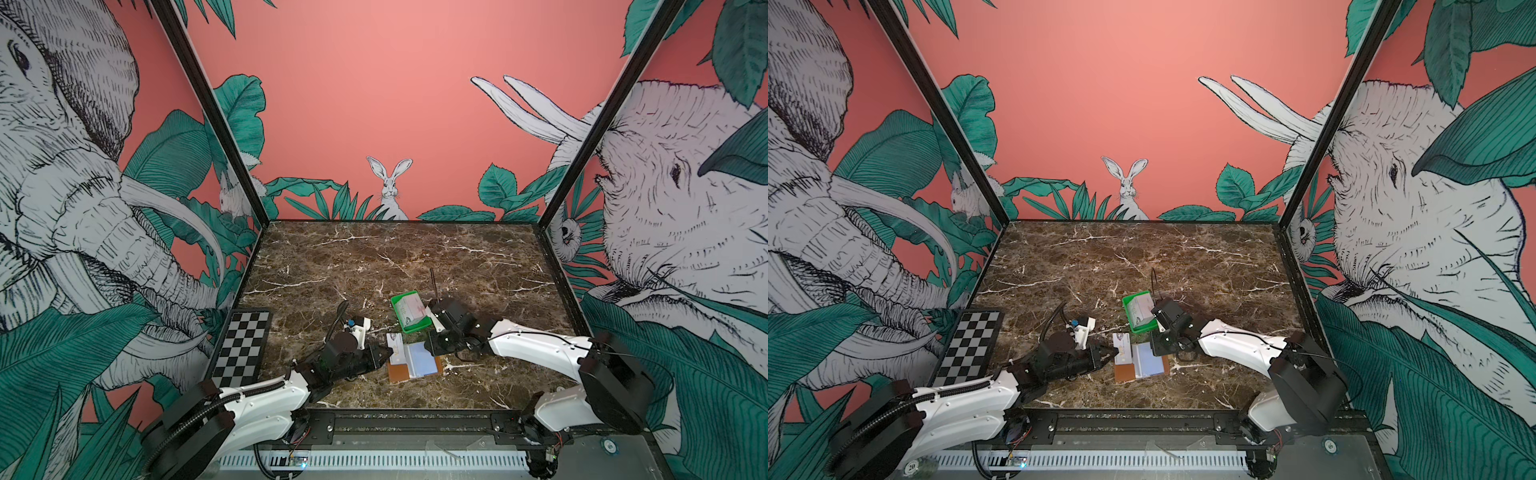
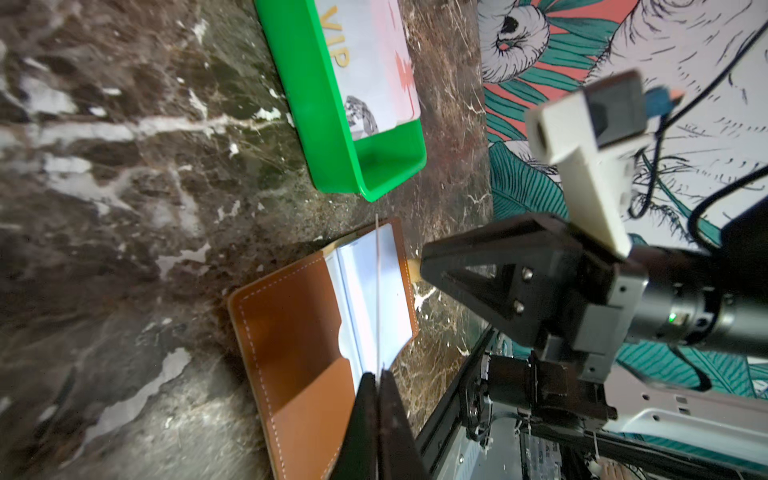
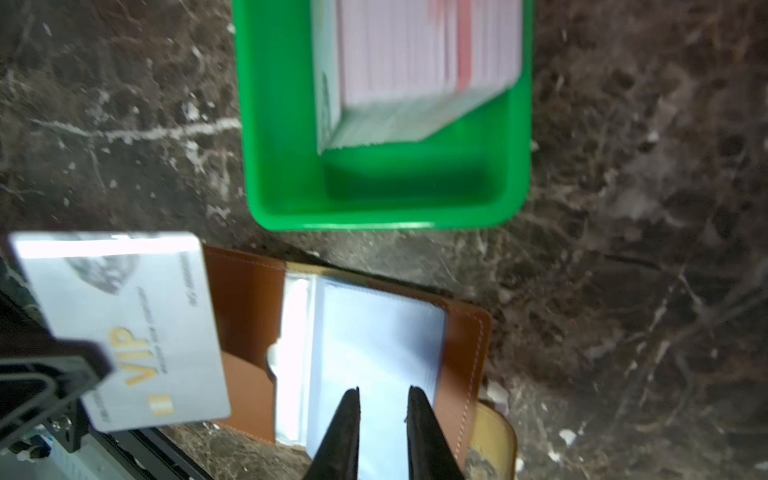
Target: Put the credit cards into the card holder
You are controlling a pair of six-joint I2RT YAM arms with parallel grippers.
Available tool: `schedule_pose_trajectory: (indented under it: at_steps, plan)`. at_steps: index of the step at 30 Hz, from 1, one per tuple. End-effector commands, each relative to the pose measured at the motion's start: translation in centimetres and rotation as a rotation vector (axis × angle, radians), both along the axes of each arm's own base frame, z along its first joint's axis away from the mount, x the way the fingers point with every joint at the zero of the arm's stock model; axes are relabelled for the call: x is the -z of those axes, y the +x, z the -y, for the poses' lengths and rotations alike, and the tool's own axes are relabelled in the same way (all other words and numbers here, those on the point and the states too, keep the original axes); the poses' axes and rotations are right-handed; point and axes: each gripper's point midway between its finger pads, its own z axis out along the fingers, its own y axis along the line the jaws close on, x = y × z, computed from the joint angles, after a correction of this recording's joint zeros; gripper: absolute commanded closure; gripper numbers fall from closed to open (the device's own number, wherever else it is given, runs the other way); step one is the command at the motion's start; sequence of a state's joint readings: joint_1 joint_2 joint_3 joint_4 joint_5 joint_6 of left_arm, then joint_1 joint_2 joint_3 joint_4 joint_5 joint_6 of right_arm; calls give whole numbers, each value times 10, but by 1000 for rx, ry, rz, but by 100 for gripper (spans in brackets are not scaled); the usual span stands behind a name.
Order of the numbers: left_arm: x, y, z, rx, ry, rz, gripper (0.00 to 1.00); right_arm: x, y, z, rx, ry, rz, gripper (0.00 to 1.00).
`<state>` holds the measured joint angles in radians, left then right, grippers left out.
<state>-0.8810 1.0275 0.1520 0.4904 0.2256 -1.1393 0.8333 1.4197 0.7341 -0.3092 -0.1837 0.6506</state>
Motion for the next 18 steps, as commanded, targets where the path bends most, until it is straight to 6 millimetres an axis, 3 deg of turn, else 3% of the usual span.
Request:
schedule_pose_trajectory:
  at_steps: [1,12,18]
  plan:
    - [-3,4,0,-45,-19,8,100,7,-9,12,15,-35,-20,79]
    - [1,-2,12,-22,-15,1,100,27,-16,34,50,-130,-45,79]
    - [1,-1,17,-16,-15,-4,100,34,-19,26,70,-68,-71,81]
